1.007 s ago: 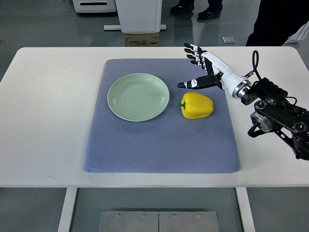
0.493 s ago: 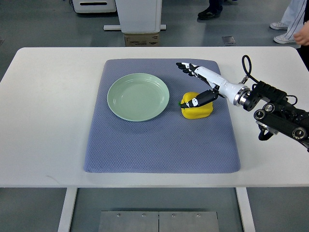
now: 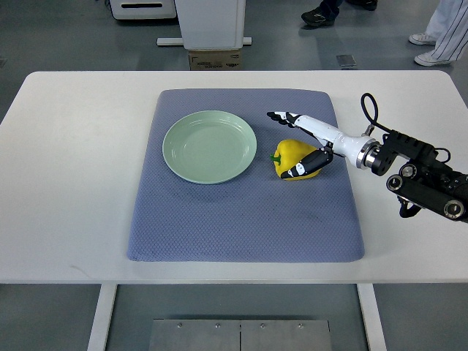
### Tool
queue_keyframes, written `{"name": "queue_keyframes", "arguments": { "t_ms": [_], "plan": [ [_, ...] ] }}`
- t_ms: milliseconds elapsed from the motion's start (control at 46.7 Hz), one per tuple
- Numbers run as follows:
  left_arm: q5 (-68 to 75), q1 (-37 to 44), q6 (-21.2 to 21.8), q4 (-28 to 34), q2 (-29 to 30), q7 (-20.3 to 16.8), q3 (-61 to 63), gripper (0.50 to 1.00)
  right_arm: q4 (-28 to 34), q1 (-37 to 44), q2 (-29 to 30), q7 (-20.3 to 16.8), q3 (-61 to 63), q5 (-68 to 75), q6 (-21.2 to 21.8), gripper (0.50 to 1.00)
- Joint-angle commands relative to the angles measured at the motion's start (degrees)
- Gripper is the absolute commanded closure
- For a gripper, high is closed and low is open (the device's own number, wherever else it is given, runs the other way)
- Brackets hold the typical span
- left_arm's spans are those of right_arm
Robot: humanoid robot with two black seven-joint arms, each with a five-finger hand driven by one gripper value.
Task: Place yellow pepper on plate with right hand
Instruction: 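Close the right hand's fingers around the yellow pepper, then carry the pepper with the right hand onto the green plate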
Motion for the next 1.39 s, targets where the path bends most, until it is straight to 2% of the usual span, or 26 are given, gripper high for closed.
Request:
{"name": "queue_keyframes", "arguments": {
  "t_ms": [0,214,514,621,879,986,1029,1371],
  "plan": [
    [0.0,0.0,0.0,0.0,0.0,0.0,0.0,0.500,-0.1,-0.1,-0.1,0.0,-0.7,0.0,-0.1,0.509],
    [0.0,0.0,0.1,0.0,0.0,0.0,0.0,0.500,-1.5,-0.3,-0.3,0.0,-1.5,-0.4,-0.1,0.519],
    [0.0,0.0,0.1,0.0,0.0,0.0,0.0,0.500,-2.9,-0.6,-0.1,0.0,-2.2,-0.7,-0.2,0.590],
    [0.0,0.0,0.1,0.0,0.0,0.0,0.0,0.500,-3.0,-0.6,-0.1,0.0,-2.2,-0.7,-0.2,0.636],
    [0.0,0.0,0.1,0.0,0.0,0.0,0.0,0.500,-3.9,-0.6,-0.1,0.0,-2.2,-0.7,-0.2,0.810],
    [0.0,0.0,0.1,0.0,0.0,0.0,0.0,0.500,-4.6,-0.6,0.0,0.0,-2.1,-0.7,-0.1,0.931],
    [0.0,0.0,0.0,0.0,0.0,0.0,0.0,0.500,-4.8,-0.6,0.2,0.0,-2.1,-0.7,-0.1,1.000],
    [0.0,0.0,0.0,0.0,0.0,0.0,0.0,0.500,-5.6,0.3,0.7,-0.2,0.4,-0.5,-1.0,1.000]
  ]
}}
